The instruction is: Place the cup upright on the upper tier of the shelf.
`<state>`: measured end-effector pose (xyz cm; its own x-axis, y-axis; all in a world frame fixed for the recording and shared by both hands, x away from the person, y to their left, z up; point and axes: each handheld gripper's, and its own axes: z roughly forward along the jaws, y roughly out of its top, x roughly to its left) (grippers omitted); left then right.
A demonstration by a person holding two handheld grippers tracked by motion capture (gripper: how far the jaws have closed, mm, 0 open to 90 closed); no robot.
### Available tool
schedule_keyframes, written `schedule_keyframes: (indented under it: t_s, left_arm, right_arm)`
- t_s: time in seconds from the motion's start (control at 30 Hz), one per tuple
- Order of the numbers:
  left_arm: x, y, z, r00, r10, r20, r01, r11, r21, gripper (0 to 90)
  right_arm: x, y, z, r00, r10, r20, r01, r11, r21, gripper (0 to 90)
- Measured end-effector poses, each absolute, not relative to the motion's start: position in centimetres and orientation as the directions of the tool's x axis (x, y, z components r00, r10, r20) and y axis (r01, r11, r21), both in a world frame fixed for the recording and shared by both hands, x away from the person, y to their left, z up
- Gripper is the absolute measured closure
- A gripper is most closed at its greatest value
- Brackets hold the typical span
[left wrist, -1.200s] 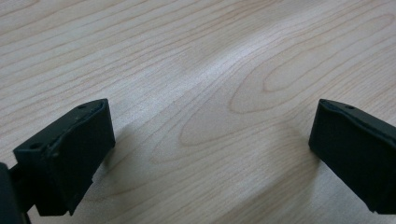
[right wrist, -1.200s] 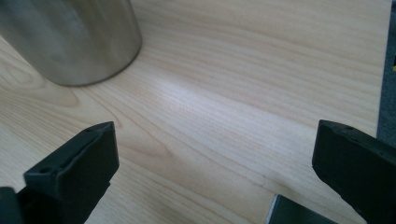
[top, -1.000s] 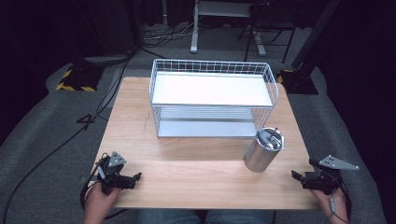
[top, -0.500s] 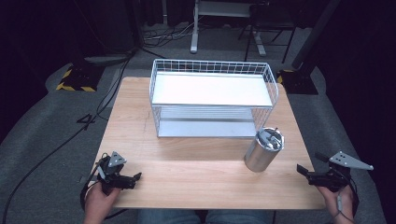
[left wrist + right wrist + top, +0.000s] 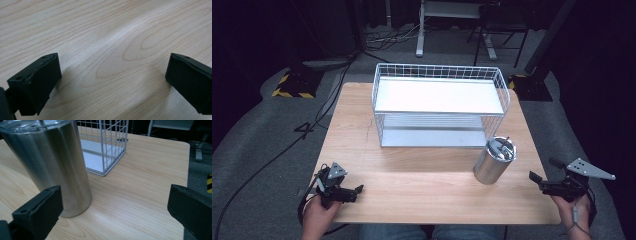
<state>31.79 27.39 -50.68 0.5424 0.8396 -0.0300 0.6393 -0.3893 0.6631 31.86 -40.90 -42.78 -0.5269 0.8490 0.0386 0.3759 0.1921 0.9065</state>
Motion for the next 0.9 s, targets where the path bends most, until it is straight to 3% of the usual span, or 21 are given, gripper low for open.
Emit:
schedule_keyframes:
  t_s: [0.9]
  left_arm:
    - [31.8,27.4,-50.7,0.543,0.839,-0.030,0.639,-0.390,0.663,0.6]
  right_arm:
    - [34.6,-35.4,-41.4,-0.636,0.772,0.013,0.317,0.246,0.916,0.0]
